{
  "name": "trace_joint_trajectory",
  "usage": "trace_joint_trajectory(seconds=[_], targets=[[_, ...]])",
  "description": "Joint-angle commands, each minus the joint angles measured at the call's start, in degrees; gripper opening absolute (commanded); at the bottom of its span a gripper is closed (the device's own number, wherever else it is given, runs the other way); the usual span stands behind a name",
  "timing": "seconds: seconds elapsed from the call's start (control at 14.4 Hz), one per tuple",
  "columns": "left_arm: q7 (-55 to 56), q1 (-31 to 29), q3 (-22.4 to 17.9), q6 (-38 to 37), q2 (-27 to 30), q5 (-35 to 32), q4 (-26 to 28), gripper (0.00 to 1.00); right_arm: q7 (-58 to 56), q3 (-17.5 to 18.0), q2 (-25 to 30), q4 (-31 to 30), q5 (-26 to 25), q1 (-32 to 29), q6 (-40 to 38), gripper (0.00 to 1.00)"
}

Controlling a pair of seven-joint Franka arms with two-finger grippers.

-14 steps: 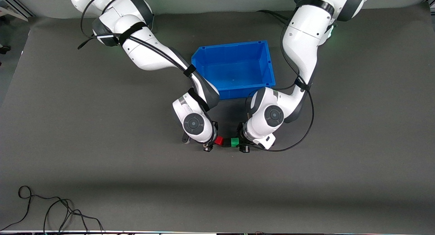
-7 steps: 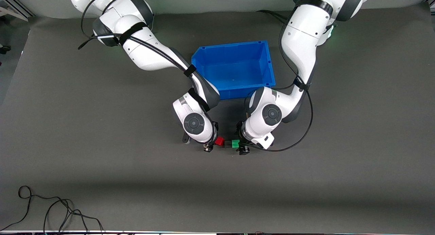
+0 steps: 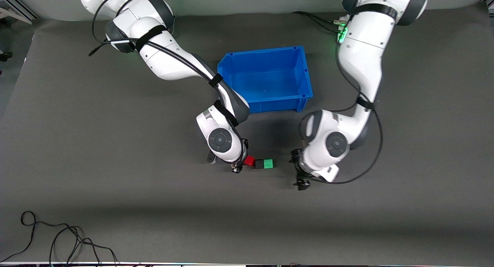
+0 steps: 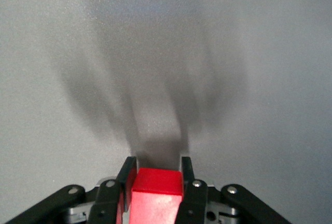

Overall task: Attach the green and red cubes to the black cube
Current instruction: 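Open the left gripper and lift it away from the cubes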

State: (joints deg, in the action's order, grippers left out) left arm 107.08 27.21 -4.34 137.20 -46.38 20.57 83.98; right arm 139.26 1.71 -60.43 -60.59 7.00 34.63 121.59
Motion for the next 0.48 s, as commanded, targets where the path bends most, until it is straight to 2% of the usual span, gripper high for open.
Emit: trace_joint_trajectory(seconds=[0.0, 0.07, 0.14, 0.21, 0.28, 0.42], targets=[[-4.1, -2.7, 0.3, -3.6, 1.8, -0.9, 0.2, 1.00, 1.3, -0.4, -1.2, 2.1, -0.9, 0.2, 0.1, 0.21], [-5.2, -3.3, 0.3, -3.7, 2.1, -0.8, 0.3, 1.00, 1.1, -0.4, -1.2, 2.2, -0.9, 0.1, 0.2, 0.37], [-6.6, -4.3, 0.3, -4.8, 2.5, -0.8, 0.3, 1.00, 0.4, -0.4, -1.2, 2.3, -0.9, 0.1, 0.2, 0.60], [-8.7, -5.4, 0.3, -6.4, 3.1, -0.9, 0.3, 1.00, -0.6, -0.4, -1.1, 2.3, -0.9, 0.1, 0.2, 0.90], [-11.2, -6.2, 0.3, -7.9, 3.7, -0.8, 0.5, 1.00, -1.3, -0.4, -1.0, 2.3, -0.9, 0.2, 0.2, 0.99], [-15.0, -8.0, 0.3, -10.6, 4.8, -0.8, 0.5, 1.00, -1.4, -0.4, -0.9, 2.4, -0.9, 0.1, 0.1, 0.99]])
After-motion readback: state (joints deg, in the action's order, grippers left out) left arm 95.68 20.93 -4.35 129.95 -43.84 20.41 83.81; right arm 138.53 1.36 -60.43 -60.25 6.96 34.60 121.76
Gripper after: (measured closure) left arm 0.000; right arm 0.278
